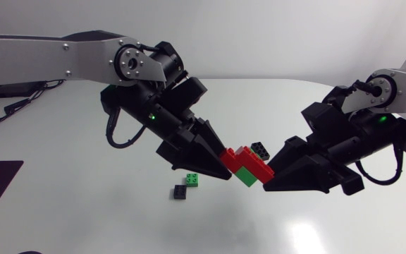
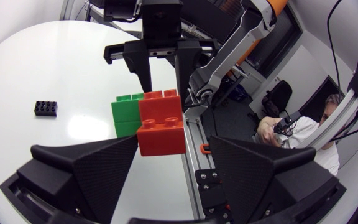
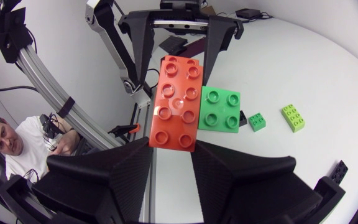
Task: Separate the duplo bricks
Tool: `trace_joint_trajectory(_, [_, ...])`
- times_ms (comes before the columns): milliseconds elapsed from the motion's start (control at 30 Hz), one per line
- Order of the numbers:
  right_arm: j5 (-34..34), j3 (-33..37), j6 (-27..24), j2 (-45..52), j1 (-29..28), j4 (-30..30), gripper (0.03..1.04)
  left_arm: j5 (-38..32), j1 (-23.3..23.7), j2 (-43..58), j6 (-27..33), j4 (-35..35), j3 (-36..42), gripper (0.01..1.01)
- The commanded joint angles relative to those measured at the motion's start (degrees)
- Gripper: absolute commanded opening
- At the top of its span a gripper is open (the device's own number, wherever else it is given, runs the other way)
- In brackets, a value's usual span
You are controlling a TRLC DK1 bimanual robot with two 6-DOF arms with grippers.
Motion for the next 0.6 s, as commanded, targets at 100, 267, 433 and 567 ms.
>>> trace_joint_trajectory(100, [-0.55,-1.48,0.87,0.89,1.26,0.81,0.43,1.17,-0.52,0.61,1.57,-0.76,1.99,0.731])
trace_joint_trajectory(267, [-0.55,-1.74,1.04,0.80,1.52,1.16,0.43,1.17,-0.17,0.70,1.66,-0.85,1.81,0.646])
trace_joint_trajectory(433, [-0.55,-1.74,1.13,0.72,1.52,1.25,0.43,1.08,-0.61,0.79,1.75,-0.85,1.55,0.589])
trace_joint_trajectory(567, [-0.55,-2.00,1.13,0.63,1.52,1.43,0.43,1.08,-0.87,1.14,1.31,-0.93,1.90,0.511])
